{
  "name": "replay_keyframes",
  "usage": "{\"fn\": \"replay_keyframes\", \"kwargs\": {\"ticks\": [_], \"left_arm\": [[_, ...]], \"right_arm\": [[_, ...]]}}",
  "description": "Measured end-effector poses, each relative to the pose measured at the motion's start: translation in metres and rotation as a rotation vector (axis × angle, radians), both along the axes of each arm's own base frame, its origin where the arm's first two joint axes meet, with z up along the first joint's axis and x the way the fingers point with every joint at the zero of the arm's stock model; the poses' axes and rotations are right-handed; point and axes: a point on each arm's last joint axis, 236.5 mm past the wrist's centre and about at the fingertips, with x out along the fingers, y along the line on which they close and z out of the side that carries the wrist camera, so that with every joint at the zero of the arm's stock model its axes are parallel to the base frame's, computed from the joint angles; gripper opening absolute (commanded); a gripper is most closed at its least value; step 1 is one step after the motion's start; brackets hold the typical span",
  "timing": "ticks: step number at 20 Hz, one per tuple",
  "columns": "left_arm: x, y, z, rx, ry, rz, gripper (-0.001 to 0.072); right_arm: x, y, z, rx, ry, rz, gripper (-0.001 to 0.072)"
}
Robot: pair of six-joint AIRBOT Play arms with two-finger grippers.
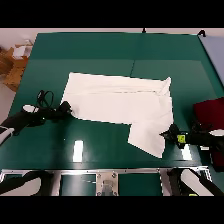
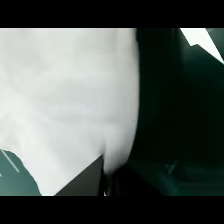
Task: Fold the shirts.
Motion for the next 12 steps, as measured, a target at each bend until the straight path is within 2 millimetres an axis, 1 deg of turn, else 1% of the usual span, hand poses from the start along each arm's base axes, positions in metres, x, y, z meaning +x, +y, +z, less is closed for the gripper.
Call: {"fn": "replay_keyframes", "kwargs": {"ticks": [3,6,7,8,10,12], "left_arm": [[-0.001,-0.008,0.009,-0.006,0.003,-0.084,0.0023],[-0.019,-0.01,0.015,0.0,0.058,-0.201,0.0022],[-0.03,-0.009,0.016,0.014,0.086,-0.241,0.0022],[-0.038,-0.005,0.018,0.036,0.106,-0.268,0.0022],[-0.051,0.005,0.028,0.094,0.123,-0.303,0.0022],[-0.063,0.013,0.041,0.14,0.126,-0.325,0.0022]], "right_arm": [[0.004,-0.004,0.004,-0.023,-0.017,0.04,0.0017],[0.009,-0.016,0.016,-0.065,-0.018,0.073,0.0017],[0.011,-0.02,0.023,-0.075,-0.016,0.071,0.0016],[0.011,-0.02,0.03,-0.073,-0.01,0.077,0.0016],[0.006,-0.028,0.04,-0.107,0.018,0.089,0.0016],[-0.002,-0.031,0.049,-0.128,0.043,0.105,0.0016]]}}
